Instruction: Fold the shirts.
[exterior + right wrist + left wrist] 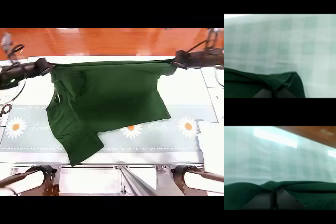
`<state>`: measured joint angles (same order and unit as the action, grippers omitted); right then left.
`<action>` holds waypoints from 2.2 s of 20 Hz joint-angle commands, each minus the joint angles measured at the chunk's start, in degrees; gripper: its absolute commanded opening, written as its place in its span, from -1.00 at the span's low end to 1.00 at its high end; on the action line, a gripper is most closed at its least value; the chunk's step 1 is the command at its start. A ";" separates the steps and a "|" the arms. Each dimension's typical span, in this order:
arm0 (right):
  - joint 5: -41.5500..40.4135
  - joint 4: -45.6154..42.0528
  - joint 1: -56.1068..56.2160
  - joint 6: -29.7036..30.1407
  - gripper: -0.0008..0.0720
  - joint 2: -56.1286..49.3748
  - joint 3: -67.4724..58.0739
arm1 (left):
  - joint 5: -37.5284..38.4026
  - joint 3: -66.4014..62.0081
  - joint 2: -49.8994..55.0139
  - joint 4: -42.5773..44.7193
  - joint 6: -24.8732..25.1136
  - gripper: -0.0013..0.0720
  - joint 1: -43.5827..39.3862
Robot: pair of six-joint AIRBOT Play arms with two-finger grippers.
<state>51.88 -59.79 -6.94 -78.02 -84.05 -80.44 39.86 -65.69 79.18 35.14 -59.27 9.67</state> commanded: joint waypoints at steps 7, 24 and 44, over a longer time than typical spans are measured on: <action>-8.31 8.13 1.36 0.59 0.17 -18.27 -10.93 | 15.26 -25.46 24.33 1.31 -3.04 0.42 -1.97; 10.43 23.69 -28.79 11.10 0.14 27.71 48.85 | 33.90 41.64 -28.74 12.20 -13.35 0.42 37.97; 8.13 24.72 -18.97 13.62 0.14 28.81 48.83 | 22.47 45.72 -12.57 7.91 -7.72 -0.38 24.33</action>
<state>62.19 -35.27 -26.15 -64.45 -55.29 -31.62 64.79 -19.88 65.30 44.62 -68.60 38.79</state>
